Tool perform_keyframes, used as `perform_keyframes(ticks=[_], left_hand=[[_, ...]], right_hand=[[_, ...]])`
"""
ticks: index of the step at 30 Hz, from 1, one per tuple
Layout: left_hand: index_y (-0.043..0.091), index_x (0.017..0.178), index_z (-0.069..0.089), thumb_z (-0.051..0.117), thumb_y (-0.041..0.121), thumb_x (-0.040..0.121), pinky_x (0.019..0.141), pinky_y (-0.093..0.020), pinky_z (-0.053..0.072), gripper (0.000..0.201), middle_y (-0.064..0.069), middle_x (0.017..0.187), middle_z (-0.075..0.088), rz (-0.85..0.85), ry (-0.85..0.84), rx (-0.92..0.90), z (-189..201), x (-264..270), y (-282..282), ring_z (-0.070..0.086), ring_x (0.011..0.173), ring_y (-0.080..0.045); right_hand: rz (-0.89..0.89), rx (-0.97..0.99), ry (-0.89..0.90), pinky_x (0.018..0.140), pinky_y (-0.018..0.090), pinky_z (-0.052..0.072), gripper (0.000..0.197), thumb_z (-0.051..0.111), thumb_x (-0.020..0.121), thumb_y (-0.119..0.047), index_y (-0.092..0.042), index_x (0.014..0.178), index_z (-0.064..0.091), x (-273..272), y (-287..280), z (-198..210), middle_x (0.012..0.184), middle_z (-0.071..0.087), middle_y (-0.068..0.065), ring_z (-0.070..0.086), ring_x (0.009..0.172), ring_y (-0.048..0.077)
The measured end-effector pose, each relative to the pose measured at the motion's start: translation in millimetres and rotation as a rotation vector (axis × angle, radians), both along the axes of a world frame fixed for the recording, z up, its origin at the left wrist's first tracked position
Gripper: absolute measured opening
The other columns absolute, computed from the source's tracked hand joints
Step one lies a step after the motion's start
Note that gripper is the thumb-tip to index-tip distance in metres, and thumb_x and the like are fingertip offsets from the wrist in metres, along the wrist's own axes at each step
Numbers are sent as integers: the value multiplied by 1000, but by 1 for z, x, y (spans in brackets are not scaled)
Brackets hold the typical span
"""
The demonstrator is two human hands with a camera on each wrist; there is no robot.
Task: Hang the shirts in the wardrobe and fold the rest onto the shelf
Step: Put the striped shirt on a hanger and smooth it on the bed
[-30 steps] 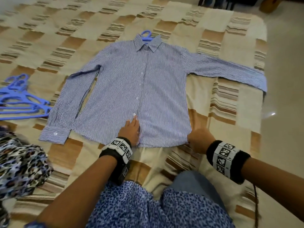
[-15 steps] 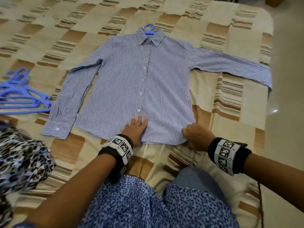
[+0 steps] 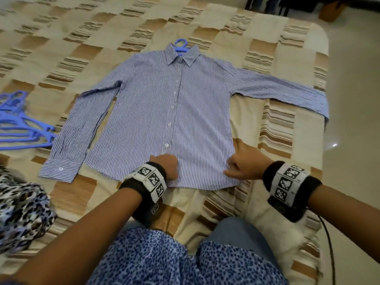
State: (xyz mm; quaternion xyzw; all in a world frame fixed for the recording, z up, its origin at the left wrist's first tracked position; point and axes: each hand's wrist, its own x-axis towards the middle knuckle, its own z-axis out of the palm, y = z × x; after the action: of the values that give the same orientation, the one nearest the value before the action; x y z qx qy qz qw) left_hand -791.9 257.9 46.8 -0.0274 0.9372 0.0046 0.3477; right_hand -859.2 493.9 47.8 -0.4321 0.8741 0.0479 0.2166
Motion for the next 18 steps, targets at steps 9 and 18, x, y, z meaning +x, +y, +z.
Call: perform_keyframes(ticks=[9, 18], left_hand=[[7, 149, 2, 58, 42, 88, 117, -47, 15, 90, -14, 157, -2, -149, 126, 53, -37, -20, 21, 2, 145, -31], [13, 131, 47, 59, 54, 83, 103, -42, 36, 64, -7, 136, 48, -157, 108, 47, -26, -39, 18, 45, 125, -24]], right_hand=[[77, 199, 78, 116, 52, -4, 81, 21, 92, -64, -20, 148, -17, -5, -58, -60, 156, -19, 11, -14, 145, 28], [-286, 275, -149, 112, 57, -6, 120, 18, 59, -92, -20, 146, -24, -38, 7, -51, 156, -21, 7, -12, 145, 25]])
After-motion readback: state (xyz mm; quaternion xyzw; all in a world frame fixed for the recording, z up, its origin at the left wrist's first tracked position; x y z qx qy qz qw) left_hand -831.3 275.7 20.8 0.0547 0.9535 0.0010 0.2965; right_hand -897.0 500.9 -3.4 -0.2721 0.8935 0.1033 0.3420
